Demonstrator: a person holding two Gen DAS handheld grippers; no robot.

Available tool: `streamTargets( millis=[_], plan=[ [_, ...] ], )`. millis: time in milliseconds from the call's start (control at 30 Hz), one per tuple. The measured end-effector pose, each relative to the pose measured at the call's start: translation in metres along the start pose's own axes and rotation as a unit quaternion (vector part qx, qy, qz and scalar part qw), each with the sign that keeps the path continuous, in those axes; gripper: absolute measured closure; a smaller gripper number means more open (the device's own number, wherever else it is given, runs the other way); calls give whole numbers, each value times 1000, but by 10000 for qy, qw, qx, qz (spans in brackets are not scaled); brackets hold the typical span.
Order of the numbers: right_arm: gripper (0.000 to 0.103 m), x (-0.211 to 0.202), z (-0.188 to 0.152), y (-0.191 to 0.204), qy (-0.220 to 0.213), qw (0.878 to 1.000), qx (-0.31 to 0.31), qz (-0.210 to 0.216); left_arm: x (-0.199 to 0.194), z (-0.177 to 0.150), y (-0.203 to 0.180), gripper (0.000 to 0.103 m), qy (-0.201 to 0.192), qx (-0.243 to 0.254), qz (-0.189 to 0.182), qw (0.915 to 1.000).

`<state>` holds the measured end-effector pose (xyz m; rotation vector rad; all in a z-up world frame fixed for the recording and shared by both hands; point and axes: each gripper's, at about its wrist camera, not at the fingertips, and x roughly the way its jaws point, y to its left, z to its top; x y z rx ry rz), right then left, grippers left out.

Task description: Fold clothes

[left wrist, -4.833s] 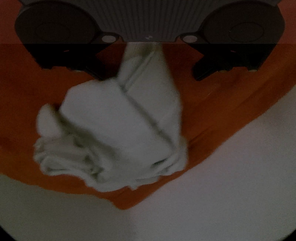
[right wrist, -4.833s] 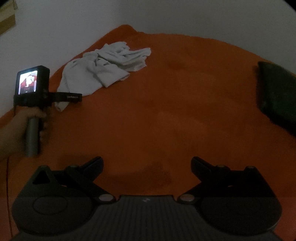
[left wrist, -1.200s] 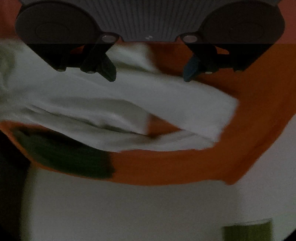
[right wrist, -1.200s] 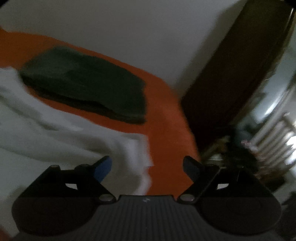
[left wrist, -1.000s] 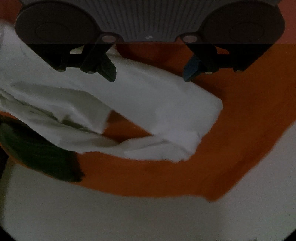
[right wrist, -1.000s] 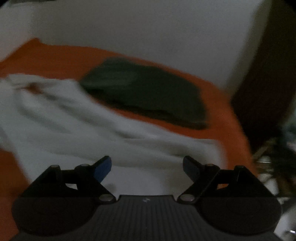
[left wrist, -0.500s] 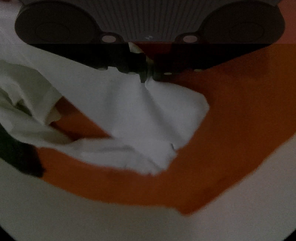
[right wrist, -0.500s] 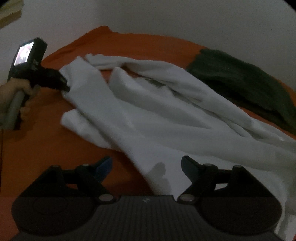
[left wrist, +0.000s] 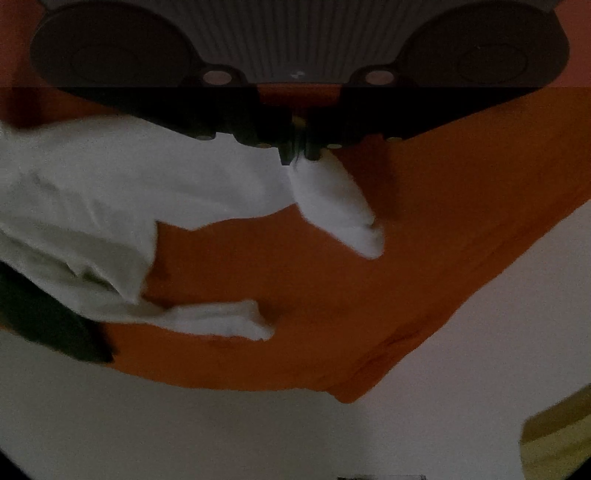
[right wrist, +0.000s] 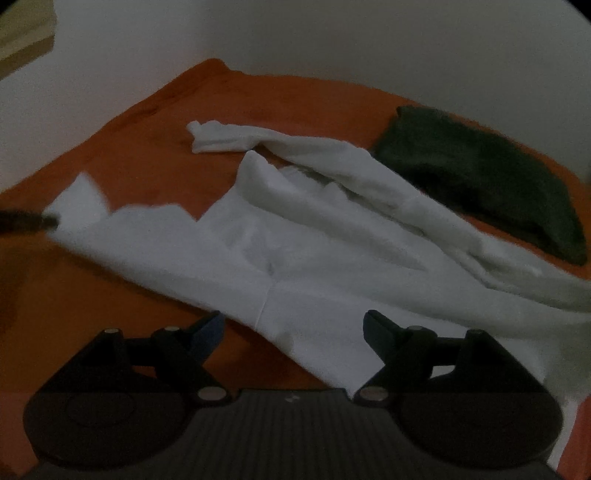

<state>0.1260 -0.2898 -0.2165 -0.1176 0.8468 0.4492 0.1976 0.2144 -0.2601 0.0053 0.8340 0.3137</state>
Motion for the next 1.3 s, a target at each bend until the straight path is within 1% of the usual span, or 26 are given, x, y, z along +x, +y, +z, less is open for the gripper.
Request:
streamTargets(
  millis=[133,233,300,333,400,433,467,500,533,600,633,667,700,767,800,833,867,900,967,1033,1100,1133,1167,1200,1233,1300],
  plan=[
    [18,-15,-7,-8,163,9993,315,-96,-59,-36,0,98,-1,76,-37,10000],
    [18,-20,-13,-7,387,9983,118,-429,-101,-56,5,98,99,14,-153,9998],
    [18,-20,-11,-4,649,9951,-117,-739,-126,-66,15,98,226,-24,-245,9994],
    [18,-22,-8,-2,697,9941,-190,-807,-137,-71,18,98,299,-13,-278,9992],
    [18,-26,0,1,791,9920,-328,-931,-151,-76,22,98,499,169,-274,9982],
    [18,-28,6,0,831,9921,-325,-885,-157,-79,22,97,620,283,-270,9973],
    [18,-30,11,-1,870,9925,-306,-801,-159,-81,20,91,828,455,-279,9951],
    [18,-33,17,-3,911,9928,-288,-719,-157,-82,15,89,1103,584,-355,9916],
    [18,-36,23,-6,976,9927,-276,-651,-158,-81,12,85,1309,634,-451,9883],
    [18,-44,32,-12,1064,9920,-255,-623,-169,-76,3,73,1372,805,-487,9861],
    [18,-51,37,-18,1058,9923,-193,-610,-178,-71,-6,57,1193,1052,-479,9861],
    [18,-58,42,-25,1043,9927,-101,-593,-187,-66,-15,47,1012,1299,-470,9852],
    [17,-66,45,-33,1036,9931,-2,-552,-195,-60,-23,47,844,1489,-491,9840],
    [16,-81,47,-51,978,9937,210,-507,-202,-41,-35,43,580,1572,-701,9834],
    [16,-88,42,-62,932,9940,301,-490,-204,-31,-41,41,466,1589,-826,9827],
    [16,-94,37,-73,884,9942,389,-477,-197,-17,-48,34,394,1543,-962,9825],
    [16,-98,29,-84,808,9944,457,-508,-186,-6,-54,27,309,1506,-975,9833],
    [16,-103,15,-100,701,9936,604,-649,-166,6,-64,25,252,1488,-963,9838],
    [16,-104,-11,-132,739,9902,921,-747,-127,28,-83,25,136,1453,-939,9848],
    [17,-99,-48,-171,769,9847,1366,-762,-86,50,-100,25,65,1391,-927,9859],
    [18,-93,-83,-204,756,9775,1797,-799,-42,63,-109,26,277,1138,-982,9883],
    [19,-89,-100,-219,738,9735,2012,-803,-18,69,-113,28,373,1015,-998,9891],
    [24,-84,-116,-230,715,9702,2176,-796,5,75,-118,31,448,941,-1002,9895],
    [26,-80,-131,-241,691,9665,2341,-790,22,77,-123,31,465,998,-975,9891],
    [26,-74,-146,-250,667,9624,2512,-783,35,78,-127,33,464,1036,-956,9889],
    [26,-64,-167,-258,662,9579,2735,-565,38,70,-125,36,364,998,-966,9896]
  ],
)
